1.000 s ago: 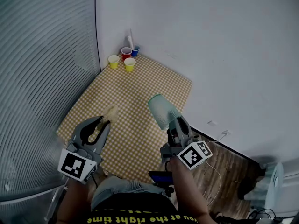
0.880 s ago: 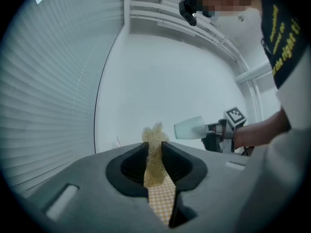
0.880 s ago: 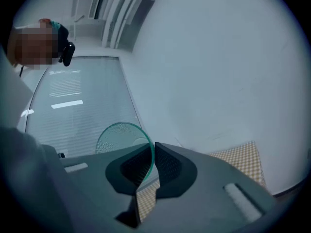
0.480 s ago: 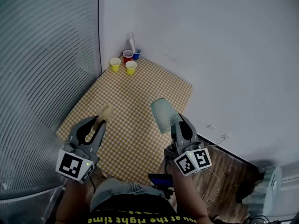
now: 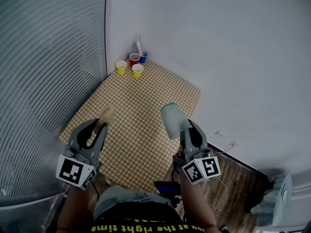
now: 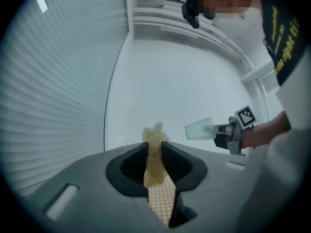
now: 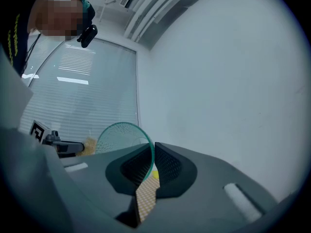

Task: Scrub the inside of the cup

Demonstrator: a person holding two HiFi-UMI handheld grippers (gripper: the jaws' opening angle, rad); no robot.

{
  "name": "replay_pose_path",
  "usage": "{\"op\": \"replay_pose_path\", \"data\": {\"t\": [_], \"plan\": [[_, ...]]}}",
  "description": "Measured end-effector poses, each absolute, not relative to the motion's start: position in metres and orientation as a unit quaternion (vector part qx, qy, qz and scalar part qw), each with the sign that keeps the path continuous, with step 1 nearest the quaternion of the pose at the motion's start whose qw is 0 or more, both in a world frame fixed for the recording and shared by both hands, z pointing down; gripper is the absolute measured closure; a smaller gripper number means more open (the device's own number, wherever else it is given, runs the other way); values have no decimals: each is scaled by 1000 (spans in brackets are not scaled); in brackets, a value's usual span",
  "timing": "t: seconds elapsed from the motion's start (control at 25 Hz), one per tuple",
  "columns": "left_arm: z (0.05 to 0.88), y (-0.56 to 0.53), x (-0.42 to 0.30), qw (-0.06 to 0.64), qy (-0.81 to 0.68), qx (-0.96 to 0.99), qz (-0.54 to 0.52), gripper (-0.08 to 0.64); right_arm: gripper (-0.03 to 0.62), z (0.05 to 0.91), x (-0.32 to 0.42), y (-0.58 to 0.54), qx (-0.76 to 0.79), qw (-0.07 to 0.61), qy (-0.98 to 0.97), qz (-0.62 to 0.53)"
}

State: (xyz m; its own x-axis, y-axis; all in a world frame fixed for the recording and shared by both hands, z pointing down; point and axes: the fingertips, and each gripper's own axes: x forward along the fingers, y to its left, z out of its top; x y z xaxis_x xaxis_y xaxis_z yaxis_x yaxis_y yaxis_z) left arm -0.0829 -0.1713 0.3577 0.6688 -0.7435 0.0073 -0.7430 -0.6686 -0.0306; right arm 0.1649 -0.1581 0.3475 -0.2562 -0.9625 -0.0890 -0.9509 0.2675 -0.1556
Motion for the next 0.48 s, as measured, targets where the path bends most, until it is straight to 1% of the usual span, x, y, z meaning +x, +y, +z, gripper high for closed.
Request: {"op": "replay_pose_path", "data": {"t": [0.48], "plan": [[359, -168, -82, 11, 404, -915, -10, 474, 569, 345, 162, -155, -605, 80, 792, -26]]}}
